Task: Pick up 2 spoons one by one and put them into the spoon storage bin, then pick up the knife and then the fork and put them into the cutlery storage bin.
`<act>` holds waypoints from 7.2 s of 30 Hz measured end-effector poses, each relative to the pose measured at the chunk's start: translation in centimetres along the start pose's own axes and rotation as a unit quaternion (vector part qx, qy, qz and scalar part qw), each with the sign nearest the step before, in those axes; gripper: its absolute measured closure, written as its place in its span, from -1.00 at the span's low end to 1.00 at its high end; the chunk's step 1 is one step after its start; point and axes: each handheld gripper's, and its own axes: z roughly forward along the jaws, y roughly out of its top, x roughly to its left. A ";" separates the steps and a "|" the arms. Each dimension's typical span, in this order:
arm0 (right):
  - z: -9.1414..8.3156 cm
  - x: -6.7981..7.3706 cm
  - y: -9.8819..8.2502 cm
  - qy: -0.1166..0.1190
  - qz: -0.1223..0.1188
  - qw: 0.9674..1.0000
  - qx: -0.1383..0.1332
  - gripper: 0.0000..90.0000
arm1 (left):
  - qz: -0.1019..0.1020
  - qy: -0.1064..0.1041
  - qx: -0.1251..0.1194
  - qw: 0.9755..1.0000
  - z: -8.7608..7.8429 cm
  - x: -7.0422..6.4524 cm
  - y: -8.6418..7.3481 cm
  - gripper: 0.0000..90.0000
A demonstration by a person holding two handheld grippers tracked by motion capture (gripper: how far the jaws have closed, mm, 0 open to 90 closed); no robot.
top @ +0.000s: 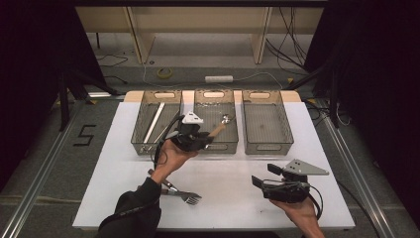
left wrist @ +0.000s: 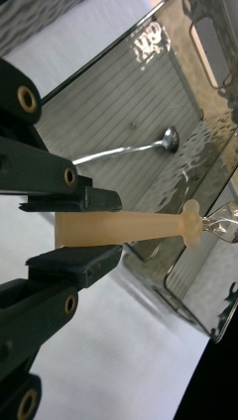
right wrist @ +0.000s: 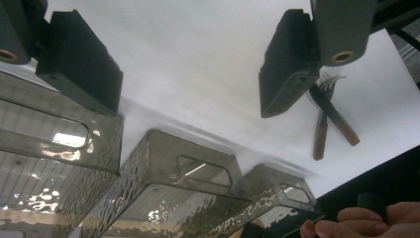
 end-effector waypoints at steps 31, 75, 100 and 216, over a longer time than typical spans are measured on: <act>0.1 -0.1 -0.1 0.004 -0.001 1.000 0.002 -0.41 | -0.049 0.060 0.039 0.996 4.3 4.0 1.6 0.63; 0.1 -0.2 -0.1 0.005 0.001 1.000 0.007 -0.41 | -0.105 0.061 0.080 0.989 6.3 5.6 0.7 0.43; 0.2 0.1 0.0 0.005 -0.002 1.000 0.006 -0.41 | -0.036 -0.001 0.062 0.997 -2.4 4.2 -1.7 -0.27; 0.6 0.5 0.0 0.010 -0.017 1.000 0.009 -0.42 | 0.126 0.001 0.320 0.939 -8.0 3.5 -12.6 -0.21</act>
